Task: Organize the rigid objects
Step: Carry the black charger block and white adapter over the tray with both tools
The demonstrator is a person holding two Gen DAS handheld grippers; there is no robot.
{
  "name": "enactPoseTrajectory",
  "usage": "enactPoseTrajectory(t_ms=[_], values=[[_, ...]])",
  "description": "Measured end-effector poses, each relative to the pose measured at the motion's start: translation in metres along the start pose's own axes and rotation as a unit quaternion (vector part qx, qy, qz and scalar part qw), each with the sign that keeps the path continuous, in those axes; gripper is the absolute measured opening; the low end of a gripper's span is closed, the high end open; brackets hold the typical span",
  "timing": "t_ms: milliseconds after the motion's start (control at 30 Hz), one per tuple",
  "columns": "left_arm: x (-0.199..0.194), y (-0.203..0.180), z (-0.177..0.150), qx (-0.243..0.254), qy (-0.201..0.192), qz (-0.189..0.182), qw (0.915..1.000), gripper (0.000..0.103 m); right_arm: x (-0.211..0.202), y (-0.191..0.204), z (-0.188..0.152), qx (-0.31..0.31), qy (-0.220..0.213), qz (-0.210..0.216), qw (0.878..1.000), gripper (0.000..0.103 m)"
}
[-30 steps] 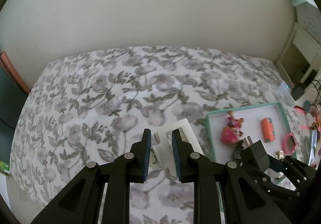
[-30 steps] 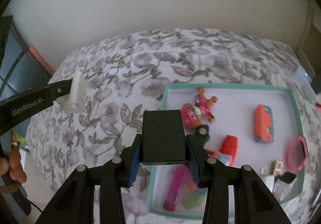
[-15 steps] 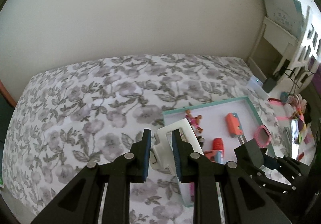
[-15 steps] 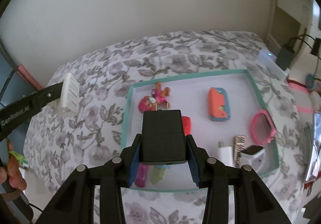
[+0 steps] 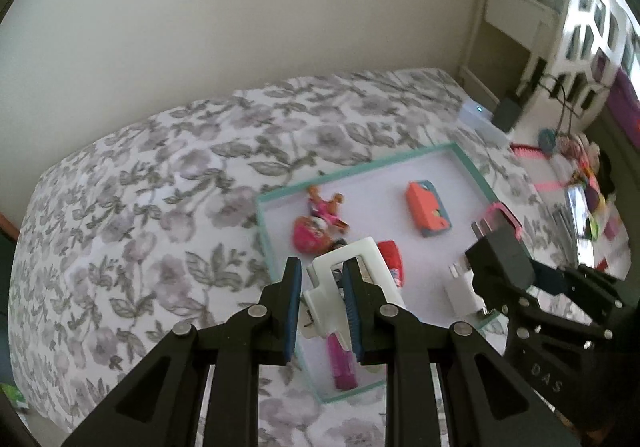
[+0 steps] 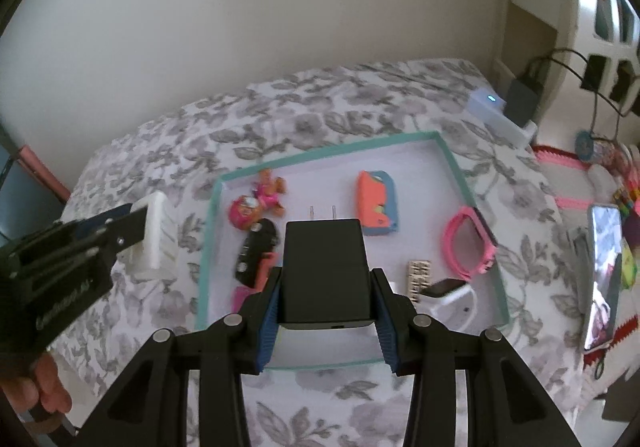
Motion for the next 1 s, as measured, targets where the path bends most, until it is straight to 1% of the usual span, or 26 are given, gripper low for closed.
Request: enactPoseTrajectory(t_ms=[167,333,400,533,667,1000], values=[[0.016,-0.025,-0.009,0.017,0.025,-0.017,0.9994,0.022,0.009,-0.023,-0.004,0.015,0.018,-0.013,1.000,0.044],[0.037,-0.040,-0.021,0.029,0.057,-0.024,0.9976,0.022,0.017,-0.031,-0.009,0.023,0.033,-0.013,0.999,0.044],[0.044,-0.038,-0.026,0.024,0.071,-0.025,0.9969,0.022,0.020,-0.030,-0.010,0.022,0.037,-0.011,0.999,0.044],[0.053,-0.028,-0.031,0.009,0.087,-0.019,0.9959,0.022,0.027,-0.027,-0.014,0.018,0.048,-0.010,0.999,0.044],[0.062,-0.018,-0.038,-0.009,0.111,-0.024,0.9935,0.022,0.035,-0.023,-0.020,0.010,0.064,-0.008,0.998,0.044],[0.079,-0.003,-0.055,-0.019,0.155,-0.024,0.9875,0.022,0.046,-0.015,-0.026,-0.001,0.083,-0.010,0.996,0.044]])
Point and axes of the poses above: each gripper's, at about its wrist camera, not at the fingertips, and x roughly the way its jaws point, y to its left, z to its top, the point moved 9 cm from there along x, roughly the way its jaws point, and after that the axes turned 3 degrees about -x, right-handed, at the moved point
